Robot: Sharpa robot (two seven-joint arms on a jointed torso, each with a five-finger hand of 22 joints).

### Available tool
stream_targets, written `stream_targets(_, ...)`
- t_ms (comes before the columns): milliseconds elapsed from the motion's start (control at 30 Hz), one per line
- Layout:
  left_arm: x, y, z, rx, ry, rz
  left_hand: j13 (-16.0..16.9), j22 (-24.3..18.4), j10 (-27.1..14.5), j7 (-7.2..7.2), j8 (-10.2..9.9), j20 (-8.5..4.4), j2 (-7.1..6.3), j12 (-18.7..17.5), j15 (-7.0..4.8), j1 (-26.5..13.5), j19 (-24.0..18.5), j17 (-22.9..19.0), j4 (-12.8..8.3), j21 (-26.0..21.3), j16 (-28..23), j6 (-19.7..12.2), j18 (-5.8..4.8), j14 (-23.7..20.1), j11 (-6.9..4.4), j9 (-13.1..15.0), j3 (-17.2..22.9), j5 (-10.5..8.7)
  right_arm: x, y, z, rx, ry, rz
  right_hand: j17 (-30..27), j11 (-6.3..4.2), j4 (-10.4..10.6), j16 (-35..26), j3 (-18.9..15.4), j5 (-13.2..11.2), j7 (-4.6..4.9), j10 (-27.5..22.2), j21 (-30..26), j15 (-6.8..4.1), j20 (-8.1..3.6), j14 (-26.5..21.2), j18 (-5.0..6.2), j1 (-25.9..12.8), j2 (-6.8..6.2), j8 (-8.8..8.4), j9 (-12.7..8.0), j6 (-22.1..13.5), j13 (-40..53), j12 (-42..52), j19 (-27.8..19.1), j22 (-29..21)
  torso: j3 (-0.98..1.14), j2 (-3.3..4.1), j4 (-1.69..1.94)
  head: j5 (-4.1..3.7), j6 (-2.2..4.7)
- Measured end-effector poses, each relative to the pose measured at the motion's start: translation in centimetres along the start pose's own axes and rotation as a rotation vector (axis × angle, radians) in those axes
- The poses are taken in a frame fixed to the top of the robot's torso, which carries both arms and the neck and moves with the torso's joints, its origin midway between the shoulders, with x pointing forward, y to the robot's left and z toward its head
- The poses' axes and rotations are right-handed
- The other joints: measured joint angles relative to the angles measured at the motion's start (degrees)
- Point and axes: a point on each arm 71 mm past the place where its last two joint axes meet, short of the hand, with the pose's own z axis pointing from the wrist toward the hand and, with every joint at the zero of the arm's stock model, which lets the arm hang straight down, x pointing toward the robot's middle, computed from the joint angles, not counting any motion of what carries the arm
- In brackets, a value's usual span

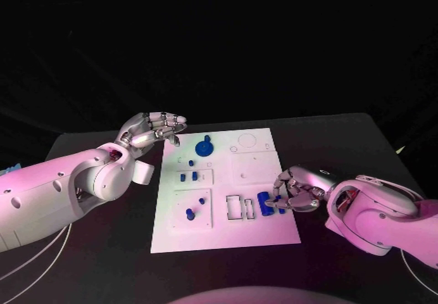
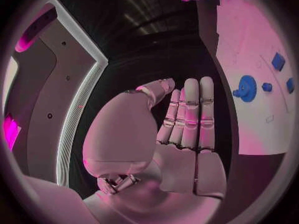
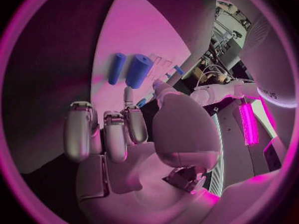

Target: Assemble the parts on the task board

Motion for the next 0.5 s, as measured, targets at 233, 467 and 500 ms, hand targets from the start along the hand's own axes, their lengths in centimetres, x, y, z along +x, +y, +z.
stream_targets(233,0.0,0.0,-0.1,0.0,0.0,-0.001,0.0,0.0,0.0,0.0,0.0,0.17,0.0,0.0,0.0,0.0,-0.17,0.0,0.0,0.0,0.0,0.0,0.0,0.0,0.0,0.0,0.0,0.0,0.8,0.5,0.5,-0.005,0.012,-0.035,-0.01,0.0,0.0,0.0,0.0,0.0,0.0,0.0,-0.01,0.0,0.0,0.0,0.0,0.0,0.0,0.0,0.07,0.0,-0.01,0.0,0.0,0.04,0.07,0.02,0.01,0.22,-0.2)
stream_targets(467,0.0,0.0,-0.1,0.001,0.0,-0.001,0.0,0.0,0.0,0.21,0.0,0.17,0.0,0.0,0.0,0.0,-0.17,0.0,0.0,0.0,0.0,-0.21,0.0,0.0,0.0,0.0,0.0,0.0,1.8,0.7,1.0,-0.006,0.024,-0.058,-0.01,0.0,0.0,0.0,-0.32,0.0,0.0,0.0,-0.01,0.0,0.0,0.0,0.0,-0.23,0.24,0.0,0.12,0.0,-0.01,0.0,0.0,0.04,0.1,0.02,-0.06,0.36,-0.32)
stream_targets(500,0.0,0.0,-0.1,0.001,0.0,-0.001,0.0,0.0,0.0,0.21,0.0,0.17,0.0,0.0,0.0,0.0,-0.17,0.0,0.0,0.0,0.0,-0.21,0.0,0.0,0.0,-0.01,0.0,0.0,1.9,0.7,1.1,-0.006,0.024,-0.063,-0.01,0.0,0.0,0.0,-0.32,0.0,0.0,0.0,-0.01,0.0,0.0,0.0,0.0,-0.23,0.24,0.0,0.12,0.0,-0.01,0.0,0.0,0.04,0.12,0.02,-0.05,0.39,-0.36)
